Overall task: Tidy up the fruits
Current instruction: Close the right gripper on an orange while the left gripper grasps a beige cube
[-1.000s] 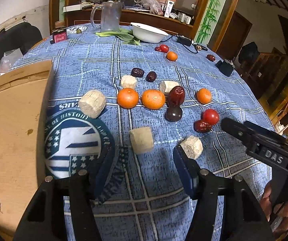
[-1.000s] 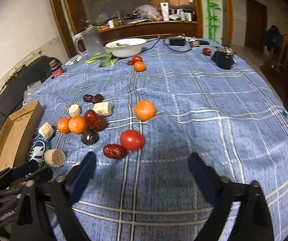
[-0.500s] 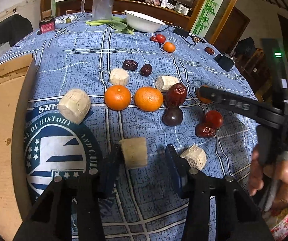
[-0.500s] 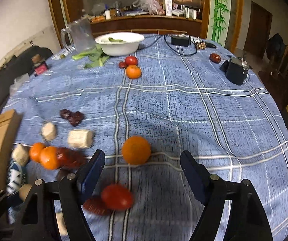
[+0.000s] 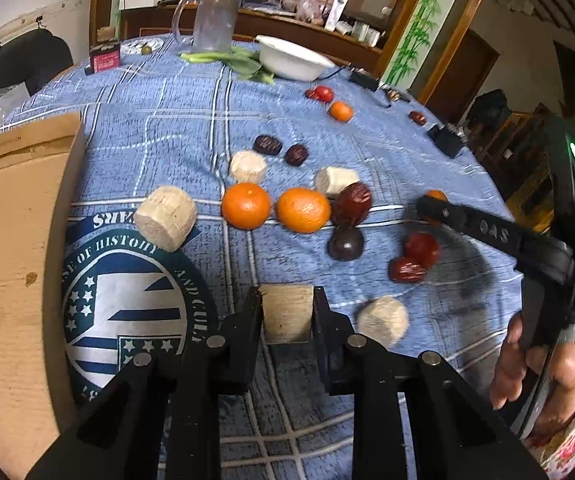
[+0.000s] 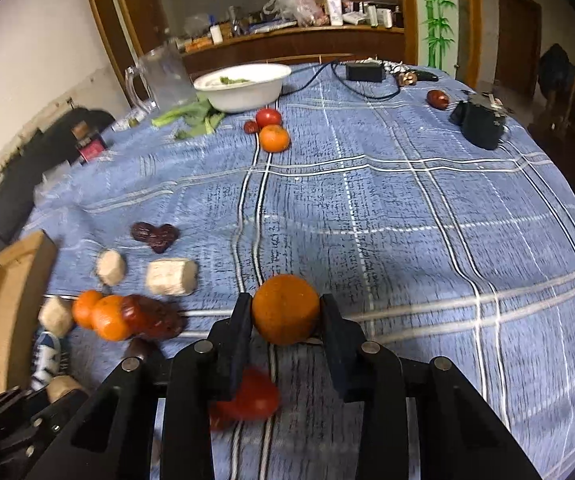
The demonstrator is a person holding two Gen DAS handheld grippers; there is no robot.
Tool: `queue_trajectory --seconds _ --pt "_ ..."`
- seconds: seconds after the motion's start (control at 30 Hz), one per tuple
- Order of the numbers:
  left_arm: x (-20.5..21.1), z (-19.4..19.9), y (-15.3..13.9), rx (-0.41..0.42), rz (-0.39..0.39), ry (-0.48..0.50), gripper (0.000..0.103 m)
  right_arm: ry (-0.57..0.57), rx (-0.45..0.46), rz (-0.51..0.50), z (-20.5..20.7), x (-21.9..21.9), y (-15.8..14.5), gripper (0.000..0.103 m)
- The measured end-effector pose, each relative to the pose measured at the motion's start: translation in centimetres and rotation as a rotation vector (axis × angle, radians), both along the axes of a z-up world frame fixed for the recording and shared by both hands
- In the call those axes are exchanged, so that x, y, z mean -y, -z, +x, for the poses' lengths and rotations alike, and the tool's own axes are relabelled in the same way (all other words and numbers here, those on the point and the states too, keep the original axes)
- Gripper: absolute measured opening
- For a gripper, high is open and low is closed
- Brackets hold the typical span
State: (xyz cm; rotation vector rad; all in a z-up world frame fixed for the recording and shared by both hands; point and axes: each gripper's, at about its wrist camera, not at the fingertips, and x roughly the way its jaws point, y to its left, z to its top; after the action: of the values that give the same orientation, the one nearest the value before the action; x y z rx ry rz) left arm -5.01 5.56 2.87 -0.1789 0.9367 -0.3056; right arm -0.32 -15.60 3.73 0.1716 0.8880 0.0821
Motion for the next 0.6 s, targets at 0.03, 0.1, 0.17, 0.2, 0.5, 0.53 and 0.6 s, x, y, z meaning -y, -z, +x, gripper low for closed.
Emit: queue_trajectory --seconds 0.03,0.1,0.17,0.2,0.5,0.53,0.6 --pt "-0.1 -0.2 -0.4 0.012 -0.021 0.008 0.023 0.013 0.013 0.001 -0.9 0.2 -0.6 0.036" --pt "-0.2 -0.4 -1.0 0.026 -0.047 0.021 0.023 0.032 0.039 0.012 -3.0 0.9 -1.8 0.036" --pt "0.2 -0.6 -1.3 0.029 -0.060 0.038 0.023 0.047 0.062 0.008 -4.7 1.5 -2.8 0.036" --pt "0.5 -0.8 -1.4 0.031 -0.062 0.047 0.023 0.061 0.077 0.004 -5.9 2.0 -3.3 0.036" --pt "0.9 -3.4 -2.2 0.028 -0.065 0.026 0.023 0.160 0.123 0.036 -13.1 6.9 -4.7 0.036" --pt "0.7 -3.5 -2.3 0.025 -0.070 0.017 0.023 0.165 0.129 0.043 -13.7 7.3 -4.8 0.036" --pt "0.5 -3.9 -2.7 0.029 -0.076 0.007 0.023 0.167 0.135 0.045 -14.3 7.4 -4.7 0.036"
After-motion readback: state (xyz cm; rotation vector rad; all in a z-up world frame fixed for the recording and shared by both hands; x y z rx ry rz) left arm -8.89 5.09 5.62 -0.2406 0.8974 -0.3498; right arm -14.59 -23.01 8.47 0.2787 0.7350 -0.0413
